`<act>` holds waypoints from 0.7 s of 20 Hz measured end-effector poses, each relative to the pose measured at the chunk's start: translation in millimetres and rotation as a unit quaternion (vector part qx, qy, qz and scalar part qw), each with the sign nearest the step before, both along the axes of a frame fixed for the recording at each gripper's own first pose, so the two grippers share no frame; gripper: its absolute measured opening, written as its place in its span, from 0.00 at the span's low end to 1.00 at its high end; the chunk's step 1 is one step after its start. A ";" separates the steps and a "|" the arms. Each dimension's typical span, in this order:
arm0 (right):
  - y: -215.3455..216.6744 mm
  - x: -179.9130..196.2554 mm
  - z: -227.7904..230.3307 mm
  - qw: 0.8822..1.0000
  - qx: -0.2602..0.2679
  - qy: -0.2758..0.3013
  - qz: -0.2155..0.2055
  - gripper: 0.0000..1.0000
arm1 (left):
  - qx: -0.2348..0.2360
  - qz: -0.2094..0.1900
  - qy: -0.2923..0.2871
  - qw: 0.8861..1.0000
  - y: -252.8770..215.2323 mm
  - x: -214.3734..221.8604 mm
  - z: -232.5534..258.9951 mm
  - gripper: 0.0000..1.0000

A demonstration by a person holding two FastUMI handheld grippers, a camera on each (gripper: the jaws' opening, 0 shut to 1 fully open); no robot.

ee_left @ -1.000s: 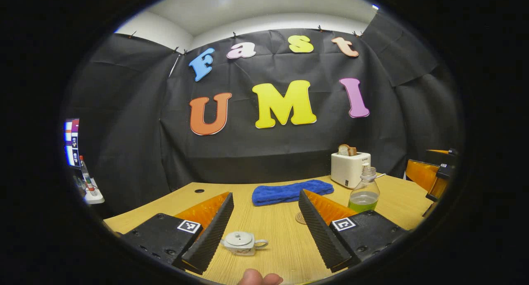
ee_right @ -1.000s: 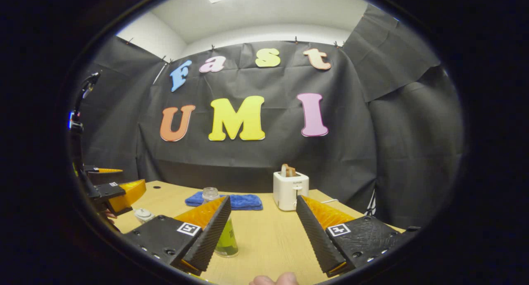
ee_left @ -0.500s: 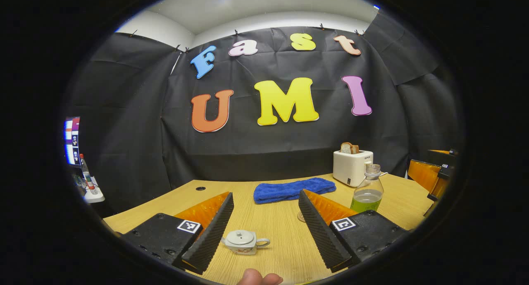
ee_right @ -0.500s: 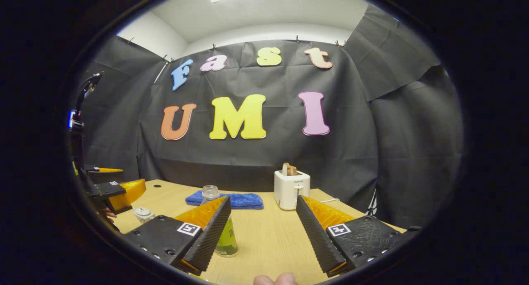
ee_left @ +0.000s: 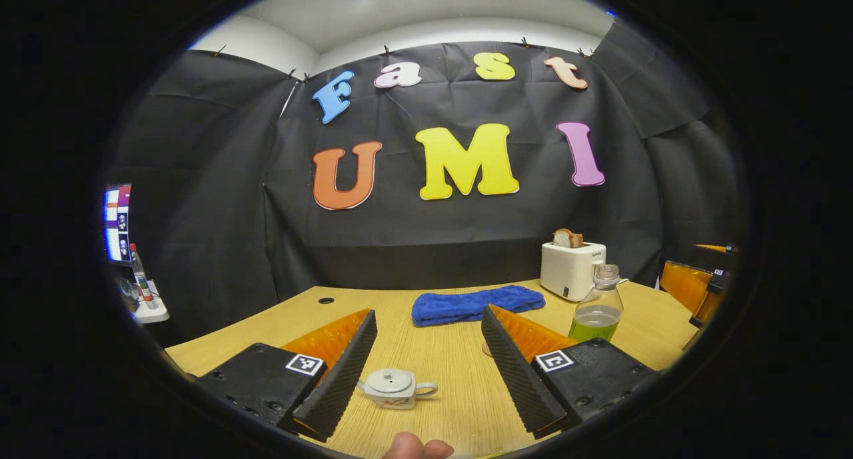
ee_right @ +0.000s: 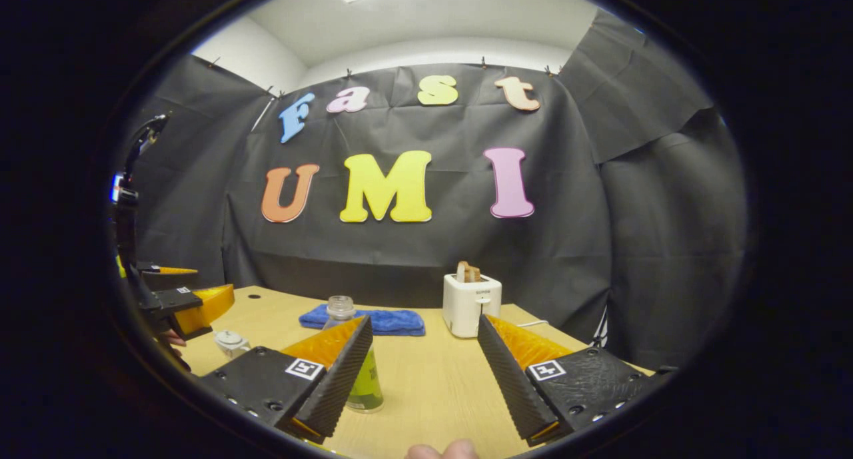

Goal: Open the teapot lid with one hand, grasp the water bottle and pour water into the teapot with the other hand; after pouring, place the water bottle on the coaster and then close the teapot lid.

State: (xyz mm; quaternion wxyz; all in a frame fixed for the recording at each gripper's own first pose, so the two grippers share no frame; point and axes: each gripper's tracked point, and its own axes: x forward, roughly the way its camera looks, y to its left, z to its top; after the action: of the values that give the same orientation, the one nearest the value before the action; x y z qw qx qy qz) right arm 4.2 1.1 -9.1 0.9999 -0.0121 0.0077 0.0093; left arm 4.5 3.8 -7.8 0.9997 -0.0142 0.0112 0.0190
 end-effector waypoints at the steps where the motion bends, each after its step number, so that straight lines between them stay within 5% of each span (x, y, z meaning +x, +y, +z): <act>1: -1.9 -0.1 -1.5 1.000 -0.002 0.001 -0.001 0.96 | -0.001 0.001 -0.001 1.000 -0.2 0.7 0.0 0.99; 10: -19.5 14.7 -14.0 1.000 0.006 0.014 0.021 0.95 | 0.010 0.007 -0.005 1.000 -0.9 -7.4 -15.3 0.99; 14: -25.2 19.3 -33.9 0.998 0.017 0.041 0.038 0.95 | -0.030 0.048 0.021 0.998 32.5 -15.8 -44.7 0.99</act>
State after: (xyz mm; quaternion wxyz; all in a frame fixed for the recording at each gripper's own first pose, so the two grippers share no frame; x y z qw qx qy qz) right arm 23.4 -24.1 -43.0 0.9977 0.0049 0.0482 0.0478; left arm -11.3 36.3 -52.5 0.9963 -0.0443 0.0325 0.0665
